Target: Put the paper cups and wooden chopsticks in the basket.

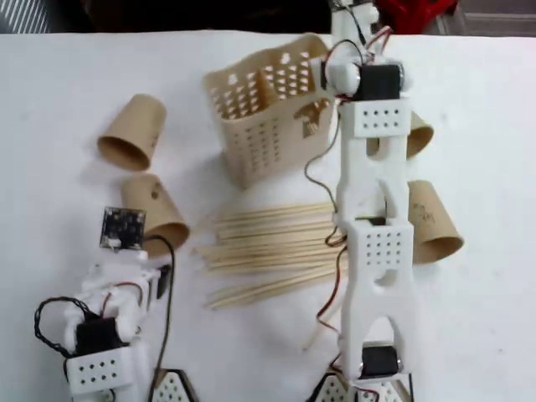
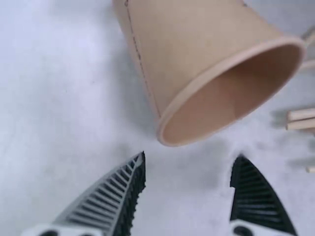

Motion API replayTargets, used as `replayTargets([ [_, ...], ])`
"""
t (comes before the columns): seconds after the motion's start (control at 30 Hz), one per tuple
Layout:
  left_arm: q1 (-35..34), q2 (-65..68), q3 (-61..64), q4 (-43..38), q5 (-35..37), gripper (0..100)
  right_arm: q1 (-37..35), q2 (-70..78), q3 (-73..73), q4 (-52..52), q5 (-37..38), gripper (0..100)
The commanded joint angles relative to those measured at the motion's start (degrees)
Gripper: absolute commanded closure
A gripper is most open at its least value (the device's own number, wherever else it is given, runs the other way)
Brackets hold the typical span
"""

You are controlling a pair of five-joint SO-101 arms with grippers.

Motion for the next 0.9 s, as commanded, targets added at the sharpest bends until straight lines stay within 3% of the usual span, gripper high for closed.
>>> replayTargets([
  [0.0,-0.13,-0.48,-0.26,0.09,-0.44,72,-1.27,-6.99,-0.88,-4.44,-2.02,98.4],
  [0.37,-0.13,-0.48,-0.26,0.09,-0.44,72,-1.98,-2.86,1.23,-9.1,-5.63,98.4],
  [0.87,-0.13,-0.48,-0.26,0.09,-0.44,72,0.22,4.35,1.41,8.92,-5.63,98.4],
])
